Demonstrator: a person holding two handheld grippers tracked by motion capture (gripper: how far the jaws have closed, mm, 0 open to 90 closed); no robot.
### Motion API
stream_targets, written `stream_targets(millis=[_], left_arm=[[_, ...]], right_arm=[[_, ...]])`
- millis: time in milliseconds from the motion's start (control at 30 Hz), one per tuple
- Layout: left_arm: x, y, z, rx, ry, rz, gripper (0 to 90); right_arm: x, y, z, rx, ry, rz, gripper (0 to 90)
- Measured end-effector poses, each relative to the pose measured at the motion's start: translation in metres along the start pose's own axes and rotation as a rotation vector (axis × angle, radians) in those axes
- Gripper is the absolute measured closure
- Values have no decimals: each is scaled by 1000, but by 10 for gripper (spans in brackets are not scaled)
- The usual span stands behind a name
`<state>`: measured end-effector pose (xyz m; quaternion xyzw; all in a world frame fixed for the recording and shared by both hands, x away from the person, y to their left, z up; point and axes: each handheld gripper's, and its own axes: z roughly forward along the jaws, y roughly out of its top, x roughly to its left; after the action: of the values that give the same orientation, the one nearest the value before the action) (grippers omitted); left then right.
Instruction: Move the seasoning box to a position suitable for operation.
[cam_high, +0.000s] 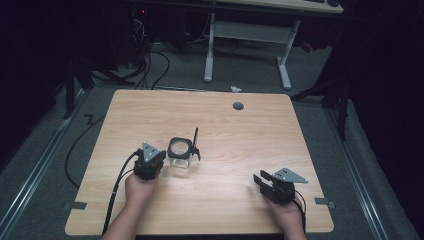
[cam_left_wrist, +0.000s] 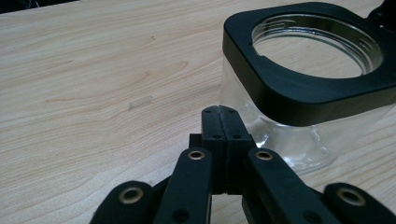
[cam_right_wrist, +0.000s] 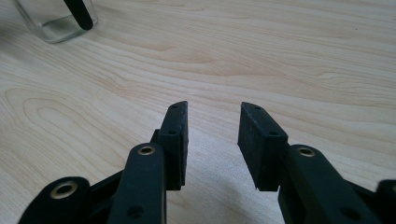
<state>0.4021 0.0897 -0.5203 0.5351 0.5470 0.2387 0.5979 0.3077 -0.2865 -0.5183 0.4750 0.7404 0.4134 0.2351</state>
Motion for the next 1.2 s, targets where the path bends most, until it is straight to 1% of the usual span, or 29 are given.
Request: stream_targets(millis=[33,200,300,433,567,667,733,800,867,933,1000,1033,1100,1167,1200], left_arm=[[0,0,0,-1,-1,-3,900],[-1,0,-1,1,-5,6,900],[0,0,1,0,-2,2,900],[-2,-2,2,6,-11,1,900],[-5,-5,0,16,-17,14,900],[-13,-6,-6,20,-41,15,900],[-20,-9,-12,24,-66,17,900],[-30,-14,-17,32,-93,21,900],[-37,-20,-19,50,-117,25,900],[-48,-28,-22,69,-150,30,900],[-54,-34,-23,74,-162,43,900],[-54,-34,-23,74,-160,43,900],[-49,-33,-22,63,-140,39,900],[-37,-29,-15,49,-91,27,900],[-31,-25,-11,39,-72,8,900]], right_arm=[[0,0,0,0,0,0,636],[1,-1,1,7,-4,1,635],[0,-1,1,4,-5,2,635],[-1,-1,0,1,-9,5,636],[-1,-2,1,6,-9,3,635],[-1,-1,0,2,-8,-3,636],[-1,-1,0,-1,-10,3,635],[-1,-2,1,0,-9,8,635],[-1,-2,1,0,-8,10,636],[0,-1,1,0,-9,6,635],[-1,-1,0,-5,-8,4,635],[-1,-1,0,-5,-8,4,635],[-1,-1,-1,-5,-8,4,636],[-2,-2,-1,-10,-7,8,642],[-2,-2,-1,-10,-7,8,642]])
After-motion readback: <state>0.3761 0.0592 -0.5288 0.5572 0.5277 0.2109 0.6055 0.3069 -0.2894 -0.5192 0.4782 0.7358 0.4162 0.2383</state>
